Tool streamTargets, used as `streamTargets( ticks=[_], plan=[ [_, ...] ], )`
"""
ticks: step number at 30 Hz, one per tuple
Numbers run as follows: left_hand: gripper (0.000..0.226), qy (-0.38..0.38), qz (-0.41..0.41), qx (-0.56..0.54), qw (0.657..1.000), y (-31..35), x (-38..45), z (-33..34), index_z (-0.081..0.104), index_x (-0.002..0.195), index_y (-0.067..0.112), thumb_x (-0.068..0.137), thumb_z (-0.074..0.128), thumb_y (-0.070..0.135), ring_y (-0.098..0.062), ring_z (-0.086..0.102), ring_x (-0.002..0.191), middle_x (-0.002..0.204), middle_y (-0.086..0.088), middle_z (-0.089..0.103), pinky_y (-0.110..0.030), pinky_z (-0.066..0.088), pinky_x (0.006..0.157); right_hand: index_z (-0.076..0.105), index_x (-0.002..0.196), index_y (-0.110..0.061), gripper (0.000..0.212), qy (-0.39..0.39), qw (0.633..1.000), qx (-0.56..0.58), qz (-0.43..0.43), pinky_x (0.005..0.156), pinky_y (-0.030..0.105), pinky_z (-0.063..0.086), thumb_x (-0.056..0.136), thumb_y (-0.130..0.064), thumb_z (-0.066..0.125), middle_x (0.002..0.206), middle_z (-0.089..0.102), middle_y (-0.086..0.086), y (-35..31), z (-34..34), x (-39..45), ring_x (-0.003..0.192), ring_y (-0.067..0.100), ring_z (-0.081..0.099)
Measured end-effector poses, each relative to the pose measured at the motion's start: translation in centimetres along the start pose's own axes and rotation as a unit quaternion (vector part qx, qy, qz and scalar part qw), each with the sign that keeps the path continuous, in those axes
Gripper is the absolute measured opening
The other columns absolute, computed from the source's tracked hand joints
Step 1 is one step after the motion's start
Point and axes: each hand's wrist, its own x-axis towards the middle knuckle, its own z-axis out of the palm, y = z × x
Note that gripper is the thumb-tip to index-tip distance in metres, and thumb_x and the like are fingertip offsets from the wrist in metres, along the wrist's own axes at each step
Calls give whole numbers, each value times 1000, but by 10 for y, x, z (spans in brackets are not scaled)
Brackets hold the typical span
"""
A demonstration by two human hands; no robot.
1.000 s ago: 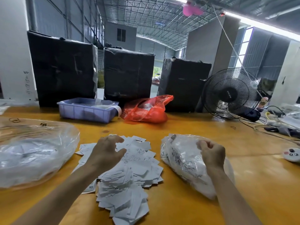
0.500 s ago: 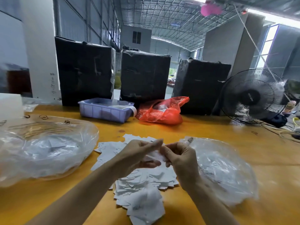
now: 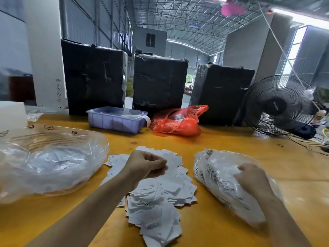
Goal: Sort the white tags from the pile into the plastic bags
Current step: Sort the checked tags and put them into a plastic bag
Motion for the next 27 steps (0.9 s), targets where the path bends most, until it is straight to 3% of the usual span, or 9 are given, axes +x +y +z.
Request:
streamTargets(
  ticks=[3,7,9,11,13,15,17,22,27],
  plan=[
    [11,9,5,26,1000,-1,1,-2,71,76,2,71,77,10,-14,68,61,72,-11,73,-19,57,60,52,126,-2,46,-2,996,-85,3,88,38,47,92,-34,58,124,58,16,-8,0,-6,113,32,54],
    [29,18,2,23,1000,1,1,-5,68,78,-1,58,80,17,-12,68,60,71,-11,73,-19,56,60,65,107,5,28,287,949,41,-124,73,42,49,87,-13,66,96,68,25,-35,-6,-17,88,42,62],
    [24,14,-1,16,1000,0,2,-6,66,78,-2,63,80,10,-11,67,58,68,-11,72,-18,56,59,67,96,6,14,323,908,138,-229,70,34,49,86,-3,65,86,70,20,-59,-4,-32,76,35,65],
    [16,7,3,31,999,0,1,-5,65,75,-1,68,79,2,-9,66,54,63,-7,71,-16,53,55,67,95,0,12,244,897,255,-265,65,26,52,88,-9,64,83,69,7,-84,3,-50,71,22,65],
    [14,-16,14,79,997,1,0,-4,66,74,2,69,79,2,-7,63,50,59,-4,69,-15,51,53,64,106,-9,30,67,904,338,-254,67,16,52,83,-29,65,90,66,-4,-105,12,-69,78,7,64],
    [13,-53,28,145,988,3,-2,-2,68,75,5,70,79,4,-7,62,52,62,-5,68,-15,51,54,58,116,-16,52,-127,893,369,-222,76,21,55,73,-43,67,100,66,-3,-116,21,-80,88,6,65],
    [12,-72,37,173,982,4,-3,0,70,76,6,70,80,4,-8,62,55,66,-7,68,-16,51,55,59,114,-13,52,-226,873,390,-187,74,26,56,72,-40,72,101,68,4,-118,28,-85,88,11,67],
    [14,-60,39,116,991,7,-2,-2,64,87,3,77,72,-3,-12,66,56,67,-9,71,-18,51,55,68,88,-3,8,-247,825,503,-72,60,21,53,81,-6,70,73,66,9,-111,28,-79,62,14,62],
    [33,-131,29,214,968,7,-3,-10,66,98,14,69,82,12,-14,68,75,84,-8,75,-24,52,71,71,78,-6,5,-156,881,411,-176,57,19,52,80,-2,71,62,67,6,-108,29,-76,56,10,60]
  ],
)
